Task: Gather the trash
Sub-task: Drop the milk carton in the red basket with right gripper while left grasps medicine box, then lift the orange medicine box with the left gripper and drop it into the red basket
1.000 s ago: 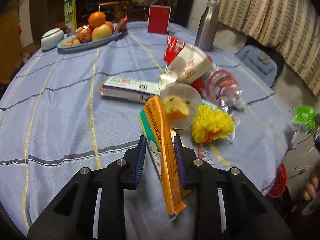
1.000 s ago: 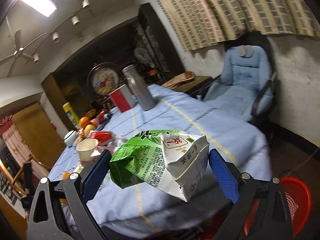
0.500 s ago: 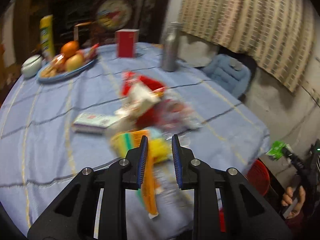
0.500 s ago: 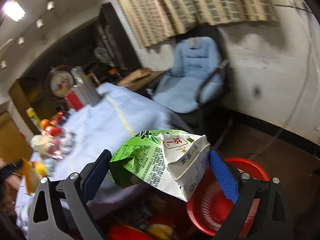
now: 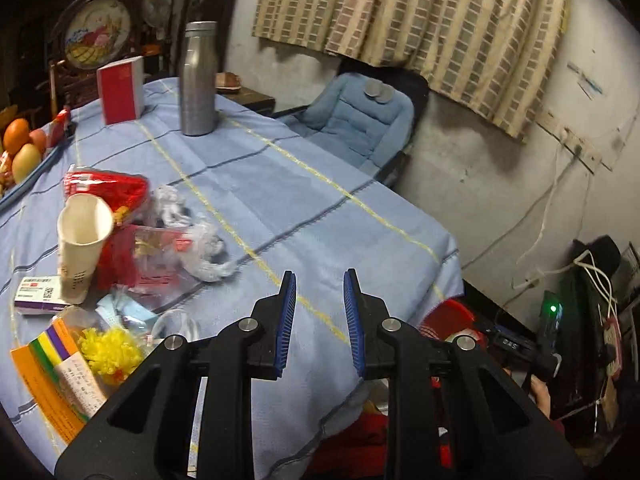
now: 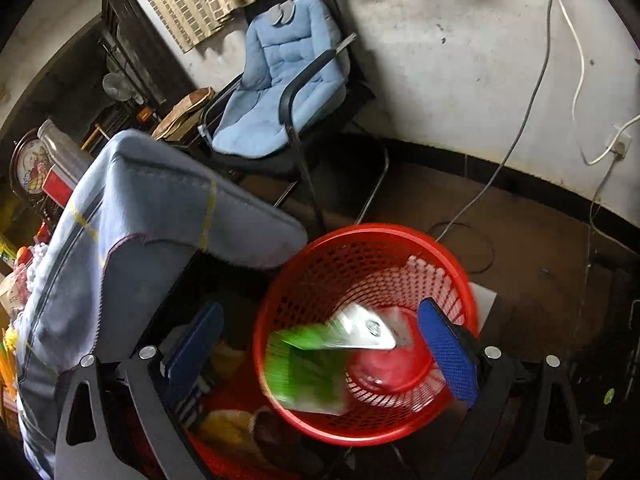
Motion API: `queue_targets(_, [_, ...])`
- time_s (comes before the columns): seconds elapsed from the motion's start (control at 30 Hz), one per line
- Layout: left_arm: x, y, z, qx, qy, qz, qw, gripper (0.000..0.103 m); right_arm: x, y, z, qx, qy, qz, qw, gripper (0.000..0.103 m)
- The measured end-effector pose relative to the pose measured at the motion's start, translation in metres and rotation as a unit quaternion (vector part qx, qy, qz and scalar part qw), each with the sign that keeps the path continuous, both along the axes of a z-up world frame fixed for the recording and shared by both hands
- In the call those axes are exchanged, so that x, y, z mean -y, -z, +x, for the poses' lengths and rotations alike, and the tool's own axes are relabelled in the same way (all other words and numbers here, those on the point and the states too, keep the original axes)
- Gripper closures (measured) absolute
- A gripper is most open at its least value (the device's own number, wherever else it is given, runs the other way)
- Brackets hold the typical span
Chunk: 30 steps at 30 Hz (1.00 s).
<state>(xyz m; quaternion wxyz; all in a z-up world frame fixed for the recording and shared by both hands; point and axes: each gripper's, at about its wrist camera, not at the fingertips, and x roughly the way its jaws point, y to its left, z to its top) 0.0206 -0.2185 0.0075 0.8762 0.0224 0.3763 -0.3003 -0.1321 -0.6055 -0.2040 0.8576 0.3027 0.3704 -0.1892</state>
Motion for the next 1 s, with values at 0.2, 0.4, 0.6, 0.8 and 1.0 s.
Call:
queue_targets(0.2, [-0.06,0.01,0.011,-0.009,-0.093,0.03,0.9952,0.059,0.002,0.01,0.004,0.004,-0.004,0.019,1.0,0.007])
queue_targets(0.4, [-0.141,0.026,0.014,-0.022,-0.234,0.061,0.9702,0.023,-0.006,0.006,0.016,0.007,-0.018,0.022,1.0,0.007])
queue_targets(0.6, [-0.148,0.04,0.006,-0.021,-0.247,0.106,0.9629,0.021,-0.01,-0.005,0.016,0.017,-0.03,0.013,0.999,0.007])
queue_targets(0.8, [-0.163,0.036,-0.007,0.029,-0.286,0.136,0.9483,0.007,-0.013,-0.007,0.018,0.021,-0.038,0.016,0.999,0.007])
queue_targets(1.0, [-0.16,0.063,0.003,-0.042,-0.261,0.126,0.9562,0.007,-0.016,-0.013,0.017,0.029,-0.044,0.013,0.999,0.007])
